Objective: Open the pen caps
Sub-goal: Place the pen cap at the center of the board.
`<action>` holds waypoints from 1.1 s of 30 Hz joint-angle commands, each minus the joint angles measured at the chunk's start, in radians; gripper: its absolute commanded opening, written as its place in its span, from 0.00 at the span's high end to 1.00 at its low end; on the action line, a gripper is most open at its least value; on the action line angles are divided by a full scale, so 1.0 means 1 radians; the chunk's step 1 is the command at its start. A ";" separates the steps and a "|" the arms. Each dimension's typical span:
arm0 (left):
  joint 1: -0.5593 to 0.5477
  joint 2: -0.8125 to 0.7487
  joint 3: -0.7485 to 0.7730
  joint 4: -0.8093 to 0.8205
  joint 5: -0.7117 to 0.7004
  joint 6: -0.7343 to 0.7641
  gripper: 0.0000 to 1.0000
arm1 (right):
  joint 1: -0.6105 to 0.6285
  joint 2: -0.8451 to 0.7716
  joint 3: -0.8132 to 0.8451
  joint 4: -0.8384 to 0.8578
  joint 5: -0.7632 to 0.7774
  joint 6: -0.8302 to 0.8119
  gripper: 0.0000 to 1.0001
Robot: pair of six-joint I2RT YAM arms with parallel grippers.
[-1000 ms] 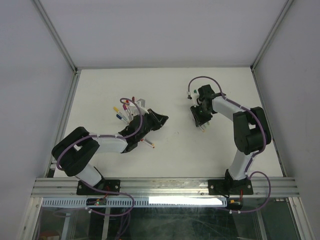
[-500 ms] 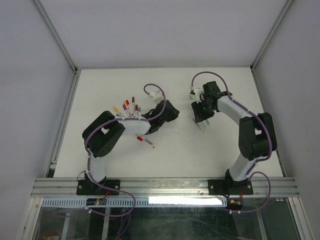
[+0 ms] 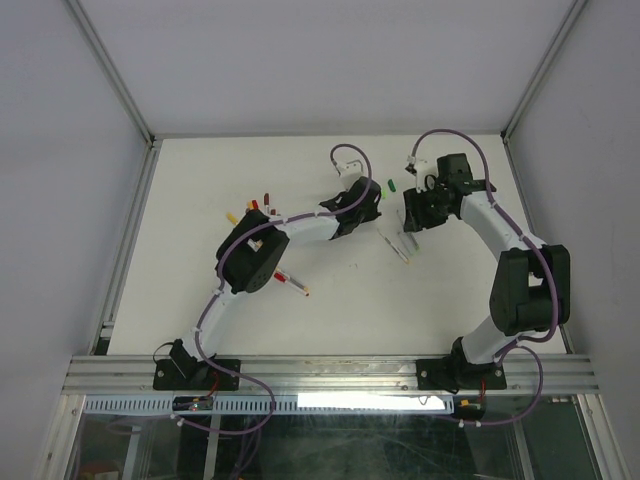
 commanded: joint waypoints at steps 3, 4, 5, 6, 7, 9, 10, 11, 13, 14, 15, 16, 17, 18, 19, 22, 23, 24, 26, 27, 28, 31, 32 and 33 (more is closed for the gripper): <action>0.027 0.093 0.197 -0.108 -0.012 0.071 0.98 | -0.004 -0.045 0.036 0.019 -0.044 -0.002 0.56; 0.032 0.101 0.213 -0.114 -0.008 0.072 0.97 | -0.006 -0.045 0.036 0.018 -0.045 -0.002 0.56; 0.034 0.105 0.221 -0.116 -0.004 0.075 0.94 | -0.007 -0.045 0.035 0.018 -0.045 -0.003 0.56; 0.037 0.109 0.223 -0.118 -0.003 0.077 0.90 | -0.006 -0.044 0.035 0.018 -0.046 -0.003 0.56; 0.038 0.112 0.223 -0.118 -0.004 0.079 0.87 | -0.006 -0.045 0.035 0.019 -0.045 -0.003 0.56; 0.041 0.115 0.251 -0.121 -0.005 0.081 0.80 | -0.007 -0.044 0.035 0.020 -0.046 -0.003 0.56; 0.042 0.115 0.255 -0.121 -0.005 0.083 0.78 | -0.007 -0.045 0.034 0.020 -0.047 -0.003 0.56; 0.042 0.115 0.257 -0.121 -0.005 0.083 0.76 | -0.008 -0.045 0.034 0.019 -0.049 -0.003 0.56; 0.044 0.116 0.260 -0.123 -0.003 0.084 0.74 | -0.009 -0.044 0.034 0.019 -0.048 -0.003 0.56; 0.046 0.118 0.264 -0.122 -0.002 0.085 0.72 | -0.010 -0.045 0.034 0.018 -0.048 -0.003 0.56; 0.046 0.118 0.268 -0.124 0.000 0.085 0.71 | -0.009 -0.043 0.034 0.020 -0.048 -0.003 0.56; 0.047 0.118 0.271 -0.126 0.001 0.086 0.69 | -0.010 -0.043 0.034 0.021 -0.048 -0.003 0.56; 0.048 0.117 0.274 -0.127 0.002 0.086 0.69 | -0.010 -0.043 0.034 0.020 -0.050 -0.003 0.56; 0.050 0.115 0.278 -0.128 0.005 0.088 0.68 | -0.010 -0.044 0.032 0.019 -0.050 -0.003 0.56; 0.052 0.111 0.279 -0.129 0.008 0.089 0.68 | -0.011 -0.045 0.034 0.020 -0.051 -0.003 0.56; 0.053 0.090 0.282 -0.127 0.015 0.096 0.66 | -0.014 -0.047 0.033 0.019 -0.058 -0.005 0.56; 0.054 0.080 0.285 -0.127 0.023 0.100 0.65 | -0.014 -0.049 0.032 0.019 -0.063 -0.006 0.56; 0.054 0.068 0.285 -0.128 0.031 0.106 0.65 | -0.014 -0.051 0.031 0.019 -0.070 -0.006 0.56; 0.056 0.034 0.279 -0.126 0.032 0.119 0.63 | -0.015 -0.059 0.029 0.020 -0.091 -0.010 0.56; 0.055 0.015 0.272 -0.125 0.032 0.126 0.62 | -0.015 -0.066 0.028 0.021 -0.104 -0.012 0.55; 0.056 -0.012 0.258 -0.116 0.033 0.136 0.62 | -0.014 -0.072 0.024 0.023 -0.118 -0.014 0.55; 0.055 -0.118 0.142 -0.036 0.051 0.173 0.60 | -0.016 -0.097 0.016 0.028 -0.169 -0.031 0.55; 0.055 -0.160 0.088 0.005 0.069 0.197 0.59 | -0.015 -0.109 0.012 0.029 -0.188 -0.038 0.55; 0.056 -0.208 0.029 0.053 0.098 0.221 0.59 | -0.015 -0.121 0.008 0.031 -0.206 -0.043 0.55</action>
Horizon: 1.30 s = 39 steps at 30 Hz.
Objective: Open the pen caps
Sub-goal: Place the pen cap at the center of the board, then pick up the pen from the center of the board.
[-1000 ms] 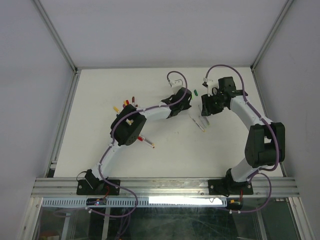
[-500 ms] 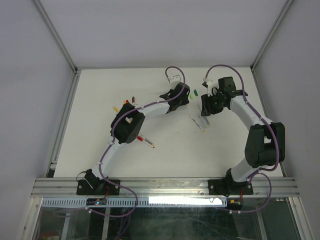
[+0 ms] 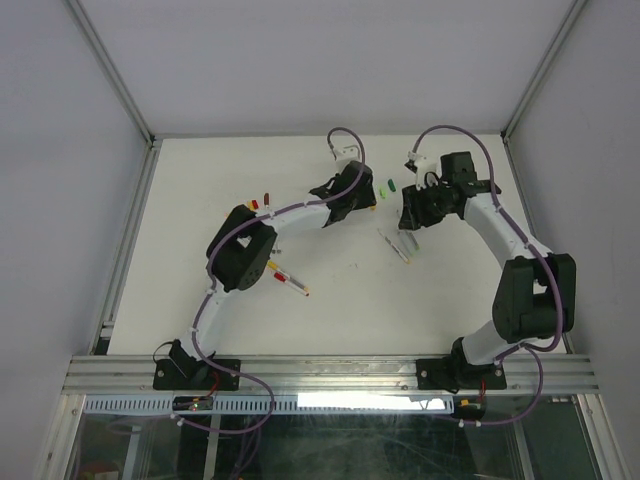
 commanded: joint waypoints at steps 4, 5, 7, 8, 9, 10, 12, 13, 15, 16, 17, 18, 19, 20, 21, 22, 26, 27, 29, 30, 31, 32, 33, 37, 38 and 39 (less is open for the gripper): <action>0.004 -0.442 -0.421 0.391 0.198 0.182 0.45 | -0.005 -0.135 -0.008 0.037 -0.190 -0.058 0.55; 0.004 -0.491 -0.494 0.447 0.221 0.195 0.44 | -0.006 -0.150 -0.012 0.040 -0.210 -0.059 0.55; 0.003 -0.597 -0.617 0.530 0.258 0.220 0.43 | -0.006 -0.175 -0.021 0.045 -0.249 -0.071 0.55; 0.003 -0.642 -0.674 0.559 0.269 0.229 0.42 | -0.006 -0.187 -0.027 0.049 -0.271 -0.075 0.55; 0.003 -0.685 -0.726 0.579 0.269 0.233 0.41 | -0.006 -0.200 -0.032 0.051 -0.303 -0.083 0.55; 0.004 -0.725 -0.781 0.595 0.266 0.233 0.38 | -0.006 -0.213 -0.038 0.054 -0.332 -0.091 0.55; 0.004 -0.806 -0.882 0.623 0.258 0.233 0.38 | -0.006 -0.237 -0.051 0.066 -0.386 -0.095 0.55; 0.004 -0.850 -0.930 0.635 0.252 0.233 0.37 | -0.004 -0.248 -0.059 0.073 -0.417 -0.097 0.55; 0.004 -0.932 -1.023 0.653 0.238 0.231 0.37 | -0.004 -0.274 -0.081 0.092 -0.475 -0.103 0.55; 0.004 -0.978 -1.066 0.657 0.228 0.226 0.37 | -0.003 -0.286 -0.093 0.099 -0.507 -0.107 0.55; 0.004 -1.016 -1.106 0.661 0.218 0.221 0.36 | 0.000 -0.300 -0.107 0.120 -0.532 -0.106 0.55; 0.004 -1.053 -1.147 0.663 0.209 0.217 0.36 | 0.004 -0.314 -0.121 0.141 -0.554 -0.103 0.55; 0.004 -1.088 -1.197 0.666 0.198 0.207 0.33 | 0.010 -0.334 -0.136 0.163 -0.571 -0.098 0.55; 0.004 -1.121 -1.222 0.669 0.187 0.204 0.32 | 0.018 -0.345 -0.153 0.186 -0.587 -0.096 0.54; 0.004 -1.154 -1.258 0.671 0.175 0.199 0.31 | 0.028 -0.359 -0.174 0.211 -0.605 -0.095 0.53; 0.003 -1.182 -1.291 0.673 0.164 0.197 0.29 | 0.038 -0.370 -0.193 0.238 -0.621 -0.097 0.51; 0.007 -1.289 -1.419 0.668 0.117 0.185 0.18 | 0.095 -0.376 -0.253 0.304 -0.681 -0.124 0.47; 0.009 -1.313 -1.442 0.664 0.104 0.181 0.15 | 0.116 -0.366 -0.259 0.311 -0.684 -0.134 0.46; 0.016 -1.364 -1.479 0.650 0.076 0.177 0.10 | 0.161 -0.343 -0.261 0.310 -0.676 -0.162 0.46; 0.020 -1.388 -1.494 0.643 0.068 0.180 0.07 | 0.186 -0.330 -0.258 0.311 -0.658 -0.163 0.46; 0.029 -1.413 -1.506 0.633 0.060 0.183 0.05 | 0.212 -0.319 -0.253 0.311 -0.637 -0.163 0.46; 0.041 -1.440 -1.515 0.624 0.059 0.187 0.04 | 0.238 -0.309 -0.248 0.312 -0.617 -0.167 0.46; 0.058 -1.460 -1.520 0.612 0.067 0.188 0.03 | 0.269 -0.299 -0.243 0.315 -0.600 -0.171 0.46; 0.175 -1.508 -1.534 0.585 0.175 0.178 0.02 | 0.369 -0.256 -0.230 0.347 -0.504 -0.165 0.46; 0.206 -1.514 -1.536 0.580 0.203 0.170 0.02 | 0.393 -0.242 -0.222 0.349 -0.459 -0.165 0.46; 0.232 -1.517 -1.535 0.575 0.226 0.165 0.02 | 0.421 -0.227 -0.209 0.349 -0.422 -0.165 0.46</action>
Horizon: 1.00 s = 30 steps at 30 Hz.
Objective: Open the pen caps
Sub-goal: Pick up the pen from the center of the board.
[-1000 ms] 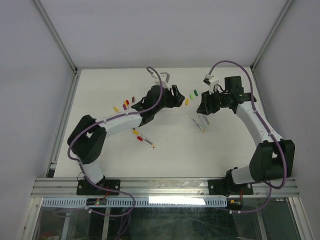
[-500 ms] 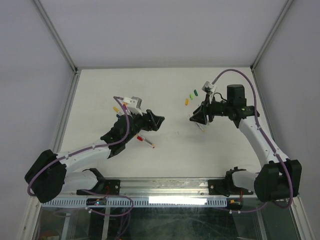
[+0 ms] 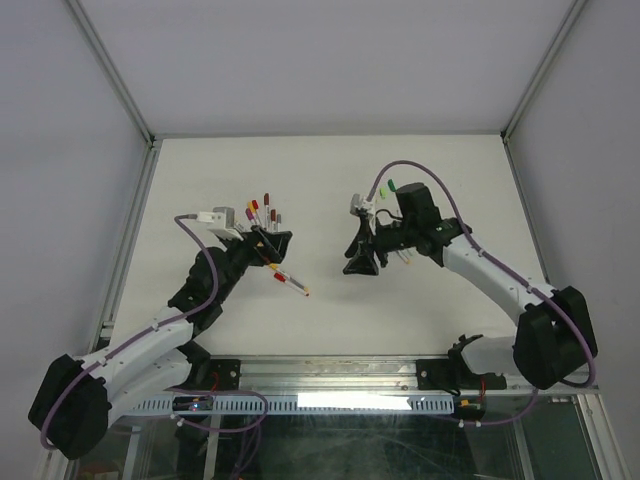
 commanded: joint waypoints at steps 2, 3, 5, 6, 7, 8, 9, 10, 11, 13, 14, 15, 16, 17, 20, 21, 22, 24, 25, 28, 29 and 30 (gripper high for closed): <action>0.117 -0.033 -0.003 -0.007 0.123 -0.021 0.01 | 0.123 0.066 0.071 0.070 0.188 -0.020 0.46; 0.132 -0.033 0.001 -0.015 0.136 -0.027 0.01 | 0.143 0.080 0.081 0.078 0.216 -0.009 0.46; 0.179 -0.031 0.005 -0.017 0.174 -0.054 0.01 | 0.179 0.122 0.111 0.084 0.284 0.017 0.46; 0.206 -0.030 0.003 -0.007 0.205 -0.086 0.01 | 0.194 0.151 0.130 0.079 0.310 0.028 0.46; 0.238 -0.029 -0.005 0.016 0.248 -0.115 0.01 | 0.207 0.179 0.154 0.071 0.340 0.036 0.46; 0.267 -0.029 -0.012 0.040 0.300 -0.142 0.01 | 0.221 0.225 0.181 0.059 0.371 0.046 0.46; 0.293 -0.027 -0.018 0.056 0.328 -0.164 0.01 | 0.232 0.260 0.208 0.045 0.405 0.053 0.46; 0.312 -0.027 -0.019 0.061 0.341 -0.179 0.01 | 0.243 0.294 0.235 0.032 0.436 0.059 0.46; 0.322 -0.030 -0.019 0.054 0.337 -0.186 0.01 | 0.252 0.324 0.260 0.022 0.467 0.067 0.47; 0.328 -0.048 -0.017 0.019 0.301 -0.191 0.01 | 0.270 0.377 0.300 0.020 0.521 0.095 0.47; 0.328 -0.061 -0.016 -0.006 0.279 -0.191 0.01 | 0.272 0.405 0.327 0.020 0.556 0.110 0.48; 0.329 -0.079 -0.018 -0.032 0.255 -0.192 0.01 | 0.273 0.432 0.351 0.016 0.580 0.123 0.48; 0.329 -0.098 -0.018 -0.077 0.226 -0.192 0.01 | 0.288 0.459 0.375 0.006 0.602 0.139 0.50; 0.329 -0.122 -0.018 -0.102 0.195 -0.193 0.01 | 0.298 0.487 0.398 -0.004 0.608 0.150 0.52; 0.328 -0.206 -0.031 -0.211 0.092 -0.198 0.01 | 0.330 0.551 0.455 -0.032 0.627 0.168 0.54; 0.329 -0.234 -0.038 -0.237 0.064 -0.201 0.01 | 0.342 0.569 0.470 -0.041 0.627 0.171 0.54; 0.329 -0.264 -0.045 -0.257 0.043 -0.202 0.01 | 0.351 0.583 0.480 -0.046 0.624 0.175 0.54; 0.329 -0.313 -0.056 -0.293 0.011 -0.207 0.01 | 0.363 0.610 0.504 -0.059 0.601 0.195 0.54; 0.329 -0.334 -0.057 -0.312 -0.003 -0.208 0.01 | 0.365 0.624 0.518 -0.067 0.586 0.206 0.56; 0.329 -0.376 -0.057 -0.363 -0.048 -0.209 0.01 | 0.381 0.657 0.542 -0.086 0.568 0.222 0.58; 0.329 -0.386 -0.058 -0.378 -0.060 -0.208 0.01 | 0.388 0.666 0.544 -0.088 0.569 0.223 0.58; 0.329 -0.394 -0.058 -0.391 -0.072 -0.208 0.01 | 0.396 0.673 0.546 -0.091 0.572 0.223 0.58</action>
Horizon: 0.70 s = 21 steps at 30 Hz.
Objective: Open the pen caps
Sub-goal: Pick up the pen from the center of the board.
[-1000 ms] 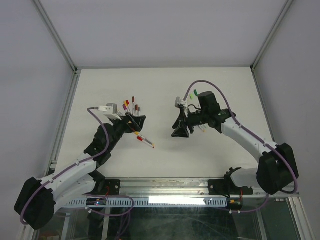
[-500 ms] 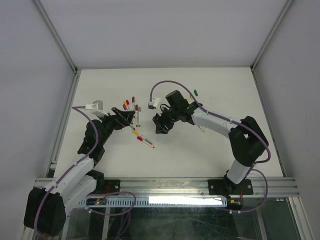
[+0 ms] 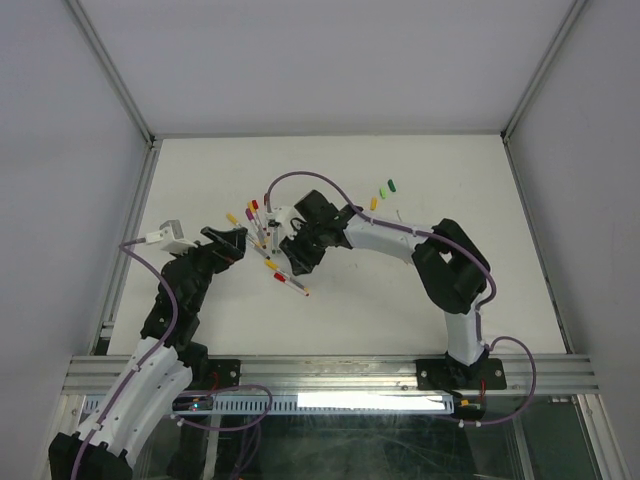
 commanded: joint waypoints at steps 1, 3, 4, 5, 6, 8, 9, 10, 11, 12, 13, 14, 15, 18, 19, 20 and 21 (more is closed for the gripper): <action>0.008 -0.040 -0.003 -0.080 -0.104 -0.011 0.01 | 0.025 0.024 0.056 -0.017 -0.008 0.034 0.58; 0.008 -0.043 -0.003 -0.094 -0.114 -0.011 0.01 | 0.038 0.034 0.060 -0.020 -0.003 0.033 0.58; 0.009 -0.042 -0.003 -0.097 -0.112 -0.011 0.01 | 0.045 0.042 0.064 -0.023 0.001 0.033 0.58; 0.007 -0.039 -0.003 -0.097 -0.110 -0.012 0.01 | 0.049 0.048 0.068 -0.027 0.004 0.033 0.58; 0.008 -0.038 -0.003 -0.099 -0.107 -0.013 0.01 | 0.053 0.056 0.073 -0.029 0.008 0.033 0.58; 0.008 -0.035 -0.003 -0.096 -0.103 -0.014 0.01 | 0.058 0.069 0.082 -0.038 0.016 0.031 0.60; 0.008 -0.033 -0.002 -0.096 -0.101 -0.014 0.01 | 0.059 0.075 0.086 -0.042 0.019 0.029 0.60; 0.007 -0.033 -0.001 -0.097 -0.099 -0.014 0.01 | 0.061 0.079 0.087 -0.045 0.022 0.026 0.60; 0.008 -0.033 -0.002 -0.096 -0.096 -0.015 0.01 | 0.061 0.082 0.088 -0.046 0.023 0.026 0.60; 0.007 -0.033 -0.003 -0.097 -0.094 -0.016 0.01 | 0.062 0.085 0.087 -0.046 0.024 0.024 0.61; 0.008 -0.034 -0.003 -0.097 -0.091 -0.017 0.01 | 0.063 0.088 0.089 -0.048 0.027 0.022 0.61; 0.007 -0.034 -0.003 -0.096 -0.089 -0.017 0.01 | 0.064 0.089 0.090 -0.051 0.033 0.020 0.61; 0.008 -0.034 -0.004 -0.096 -0.087 -0.017 0.01 | 0.065 0.091 0.091 -0.053 0.038 0.019 0.61; 0.008 -0.037 -0.007 -0.096 -0.085 -0.019 0.01 | 0.065 0.094 0.093 -0.059 0.059 0.014 0.64; 0.008 -0.037 -0.009 -0.097 -0.084 -0.019 0.01 | 0.066 0.095 0.092 -0.063 0.069 0.011 0.65; 0.007 -0.038 -0.010 -0.097 -0.084 -0.020 0.01 | 0.065 0.094 0.092 -0.063 0.078 0.008 0.67; 0.008 -0.039 -0.010 -0.096 -0.082 -0.022 0.01 | 0.066 0.092 0.092 -0.066 0.086 0.007 0.68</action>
